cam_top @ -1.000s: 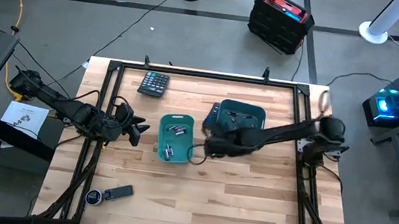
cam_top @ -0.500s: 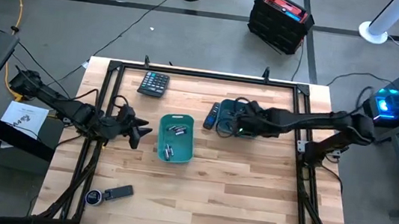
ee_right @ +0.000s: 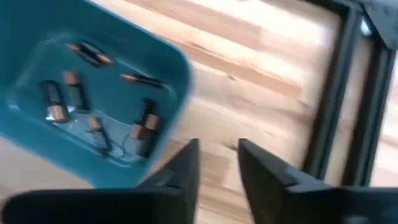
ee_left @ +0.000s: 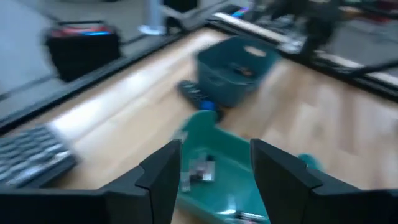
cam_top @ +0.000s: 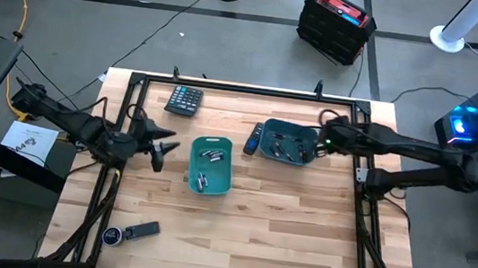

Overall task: Sort batteries
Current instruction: Adjust the bins

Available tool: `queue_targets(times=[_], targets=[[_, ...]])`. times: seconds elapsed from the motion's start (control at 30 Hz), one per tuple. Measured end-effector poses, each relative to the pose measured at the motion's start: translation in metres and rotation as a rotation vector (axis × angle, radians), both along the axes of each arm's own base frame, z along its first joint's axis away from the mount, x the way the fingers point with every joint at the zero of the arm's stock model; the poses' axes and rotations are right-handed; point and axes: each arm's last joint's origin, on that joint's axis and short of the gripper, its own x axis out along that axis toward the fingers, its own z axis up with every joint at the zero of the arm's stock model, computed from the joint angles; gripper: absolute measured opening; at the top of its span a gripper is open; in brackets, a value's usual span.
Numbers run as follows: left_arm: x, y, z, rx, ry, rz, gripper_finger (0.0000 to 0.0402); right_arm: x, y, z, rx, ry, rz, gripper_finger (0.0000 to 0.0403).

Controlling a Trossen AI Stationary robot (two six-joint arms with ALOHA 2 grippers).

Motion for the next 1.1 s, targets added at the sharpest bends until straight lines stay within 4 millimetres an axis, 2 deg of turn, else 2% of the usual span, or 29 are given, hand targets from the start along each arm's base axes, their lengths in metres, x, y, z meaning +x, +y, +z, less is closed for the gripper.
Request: queue_targets(times=[0.1, 0.13, 0.23, 0.37, 0.47, 0.57, 0.8, 1.1], targets=[[-0.006, 0.005, -0.006, -0.008, 0.055, 0.081, 0.0168, -0.018, 0.004, -0.010, 0.034, -0.039, -0.025, 0.0026], [-0.009, 0.006, -0.010, -0.031, 0.088, 0.104, 0.0159, -0.024, 0.005, -0.015, 0.051, -0.055, -0.029, 0.0014], [-0.016, 0.011, -0.025, -0.116, 0.227, 0.179, 0.0112, -0.035, 0.010, -0.037, 0.107, -0.086, -0.080, 0.0012], [-0.021, 0.014, -0.038, -0.153, 0.359, 0.282, 0.0018, -0.036, 0.012, -0.070, 0.162, -0.179, -0.123, 0.0003], [-0.018, 0.013, -0.048, -0.172, 0.352, 0.309, 0.0012, -0.029, 0.010, -0.090, 0.147, -0.278, -0.163, 0.0001], [-0.010, 0.010, -0.068, -0.255, 0.293, 0.289, 0.0003, -0.025, 0.004, -0.102, 0.108, -0.365, -0.234, 0.0001], [0.000, 0.005, -0.115, -0.440, 0.113, 0.278, 0.0001, -0.023, -0.018, -0.100, 0.011, -0.424, -0.335, 0.0000], [-0.004, 0.011, -0.144, -0.508, 0.050, 0.352, 0.0000, -0.027, -0.053, -0.088, -0.092, -0.585, -0.409, 0.0000]])
